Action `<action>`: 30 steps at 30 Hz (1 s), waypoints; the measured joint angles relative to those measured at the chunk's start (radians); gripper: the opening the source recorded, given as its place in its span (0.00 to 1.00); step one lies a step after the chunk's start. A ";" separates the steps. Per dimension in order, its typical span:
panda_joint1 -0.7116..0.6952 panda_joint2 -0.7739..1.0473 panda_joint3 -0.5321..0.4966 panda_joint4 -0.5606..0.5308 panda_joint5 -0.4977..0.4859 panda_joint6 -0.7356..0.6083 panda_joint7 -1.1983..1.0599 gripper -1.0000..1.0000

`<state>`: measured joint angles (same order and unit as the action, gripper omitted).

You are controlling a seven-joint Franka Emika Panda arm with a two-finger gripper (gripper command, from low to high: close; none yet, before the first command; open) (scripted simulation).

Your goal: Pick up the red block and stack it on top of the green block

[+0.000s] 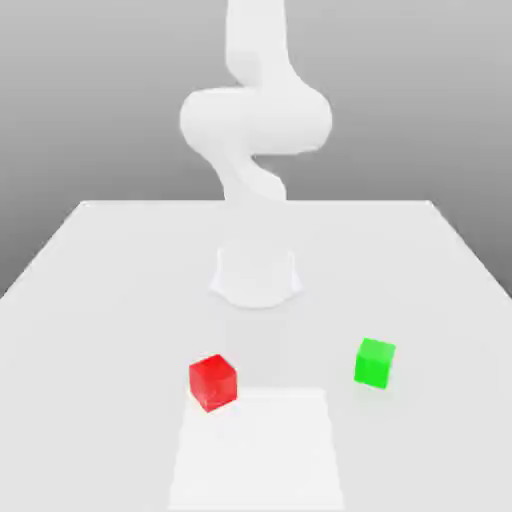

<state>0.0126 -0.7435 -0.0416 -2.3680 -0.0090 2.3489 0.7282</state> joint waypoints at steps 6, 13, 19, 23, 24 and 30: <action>0.034 0.164 -0.106 -0.192 -0.030 0.138 -0.203 0.50; 0.061 0.365 -0.208 -0.431 -0.077 0.304 -0.452 0.50; 0.098 0.648 -0.281 -0.575 -0.068 0.518 -0.680 0.50; 0.119 0.745 -0.268 -0.568 0.052 0.595 -0.778 0.50; 0.117 0.767 -0.255 -0.565 0.090 0.612 -0.806 0.50; -0.009 0.894 -0.079 -0.549 0.279 0.719 -0.938 0.50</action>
<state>0.0036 0.1509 -0.1203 -2.9170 0.2704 3.0676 -0.2100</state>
